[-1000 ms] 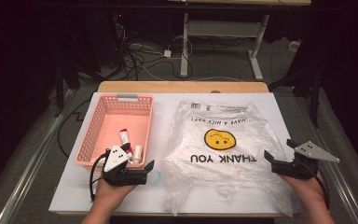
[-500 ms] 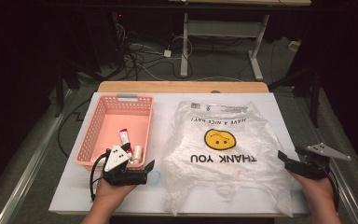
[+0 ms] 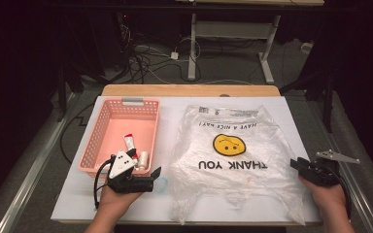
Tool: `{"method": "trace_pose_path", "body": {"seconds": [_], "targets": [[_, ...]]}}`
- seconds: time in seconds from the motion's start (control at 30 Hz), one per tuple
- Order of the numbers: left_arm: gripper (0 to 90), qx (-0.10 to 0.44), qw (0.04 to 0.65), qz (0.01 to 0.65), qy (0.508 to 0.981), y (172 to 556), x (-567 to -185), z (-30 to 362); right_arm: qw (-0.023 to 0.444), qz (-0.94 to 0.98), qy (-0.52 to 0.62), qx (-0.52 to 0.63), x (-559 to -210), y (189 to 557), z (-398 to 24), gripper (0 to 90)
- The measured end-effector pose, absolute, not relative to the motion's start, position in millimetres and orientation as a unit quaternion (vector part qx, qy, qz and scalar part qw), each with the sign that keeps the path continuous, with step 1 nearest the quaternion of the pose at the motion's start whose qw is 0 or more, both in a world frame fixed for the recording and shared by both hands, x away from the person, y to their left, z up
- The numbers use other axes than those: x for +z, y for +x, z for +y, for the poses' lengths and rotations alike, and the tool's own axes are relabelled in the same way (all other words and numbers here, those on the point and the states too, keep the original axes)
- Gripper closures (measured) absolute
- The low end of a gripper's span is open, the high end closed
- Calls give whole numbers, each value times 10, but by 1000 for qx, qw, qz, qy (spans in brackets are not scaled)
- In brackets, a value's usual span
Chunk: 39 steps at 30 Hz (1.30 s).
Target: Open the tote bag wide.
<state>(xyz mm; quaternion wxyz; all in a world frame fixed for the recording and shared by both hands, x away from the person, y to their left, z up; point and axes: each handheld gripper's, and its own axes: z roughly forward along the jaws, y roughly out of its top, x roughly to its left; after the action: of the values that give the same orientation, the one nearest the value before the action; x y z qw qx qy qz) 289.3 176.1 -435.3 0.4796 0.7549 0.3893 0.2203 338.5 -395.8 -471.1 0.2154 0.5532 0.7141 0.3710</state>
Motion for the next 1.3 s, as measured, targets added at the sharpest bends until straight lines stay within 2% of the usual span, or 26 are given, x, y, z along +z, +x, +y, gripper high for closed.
{"method": "trace_pose_path", "body": {"seconds": [0.13,0.17,0.5,0.77,1.07,1.3], "targets": [[0,220,479,389,756,2891,-4352,1759,218,723,543,367,-4709,3372,-3933,893],[0,219,479,389,756,2892,-4351,1759,220,724,541,367,-4707,3367,-3930,900],[0,219,474,393,757,2888,-4317,1766,233,717,532,386,-4611,3115,-3844,900],[0,218,473,400,754,2891,-4291,1795,241,734,508,380,-4574,2750,-3646,900],[0,205,467,401,761,2931,-4267,1831,217,743,502,386,-4629,2453,-3609,900],[0,221,468,385,764,2883,-4270,1795,226,740,483,410,-4538,2453,-3619,671]]}}
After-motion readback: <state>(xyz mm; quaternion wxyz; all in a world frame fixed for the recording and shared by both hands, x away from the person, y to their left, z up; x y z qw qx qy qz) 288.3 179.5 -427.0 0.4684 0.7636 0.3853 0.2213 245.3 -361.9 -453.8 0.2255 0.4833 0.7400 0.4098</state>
